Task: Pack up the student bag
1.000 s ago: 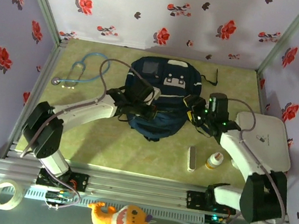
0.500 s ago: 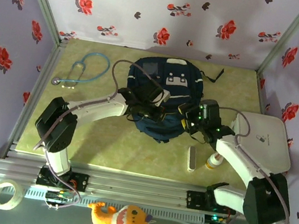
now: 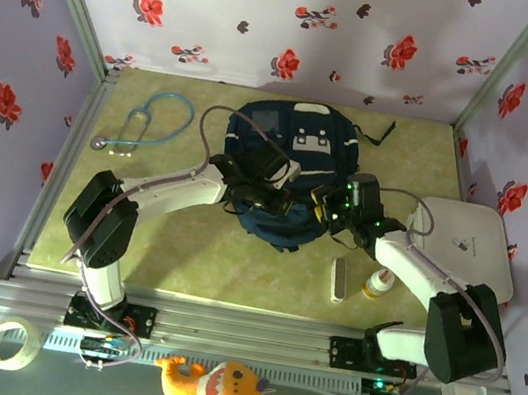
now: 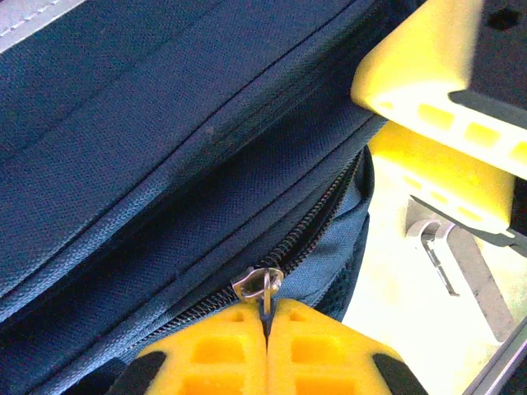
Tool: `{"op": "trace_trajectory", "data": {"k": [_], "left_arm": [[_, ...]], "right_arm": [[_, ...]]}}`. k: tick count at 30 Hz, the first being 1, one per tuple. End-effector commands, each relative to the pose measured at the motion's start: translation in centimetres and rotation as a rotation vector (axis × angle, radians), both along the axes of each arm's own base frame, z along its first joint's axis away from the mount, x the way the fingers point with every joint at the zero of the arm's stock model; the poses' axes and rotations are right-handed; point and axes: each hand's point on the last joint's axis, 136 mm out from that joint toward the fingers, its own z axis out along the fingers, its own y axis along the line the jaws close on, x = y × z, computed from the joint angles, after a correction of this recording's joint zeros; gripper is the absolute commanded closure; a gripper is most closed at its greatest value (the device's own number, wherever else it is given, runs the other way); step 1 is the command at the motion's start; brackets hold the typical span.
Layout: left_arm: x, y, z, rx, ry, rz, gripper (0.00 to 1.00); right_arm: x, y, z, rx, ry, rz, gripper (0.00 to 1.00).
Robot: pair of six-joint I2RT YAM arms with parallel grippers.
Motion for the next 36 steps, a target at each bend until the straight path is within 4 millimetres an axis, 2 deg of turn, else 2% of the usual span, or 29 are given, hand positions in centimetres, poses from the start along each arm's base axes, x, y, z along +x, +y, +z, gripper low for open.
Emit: {"op": "trace_trajectory", "data": {"k": [1, 5, 10, 15, 19, 26, 32, 36], "left_arm": [[-0.3, -0.9, 1.9, -0.026, -0.047, -0.082, 1.00], [-0.3, 0.8, 1.1, 0.025, -0.047, -0.079, 1.00], [0.1, 4.4, -0.3, 0.116, -0.053, -0.032, 1.00], [0.4, 8.5, -1.5, 0.191, -0.045, 0.017, 1.00], [1.2, 11.1, -1.7, 0.216, -0.054, 0.072, 1.00], [3.8, 13.3, -1.5, 0.223, -0.102, 0.142, 1.00], [6.9, 14.4, -1.5, 0.243, -0.155, 0.142, 1.00], [8.2, 14.6, -1.3, 0.275, -0.210, 0.095, 1.00]], "right_arm": [[1.2, 0.3, 0.9, 0.000, -0.044, -0.001, 0.72], [1.3, -0.9, 0.9, -0.048, -0.051, -0.026, 0.81], [1.1, -3.4, 1.0, -0.153, -0.054, -0.071, 0.86], [1.0, -6.0, 0.6, -0.202, -0.051, -0.140, 0.87], [1.2, -6.7, 0.6, -0.208, -0.057, -0.147, 0.88], [1.7, -6.5, 1.0, -0.201, -0.075, -0.131, 0.88], [1.7, -6.4, 0.8, -0.206, -0.071, -0.110, 0.88], [1.6, -6.5, 1.0, -0.223, -0.075, -0.101, 0.89]]}}
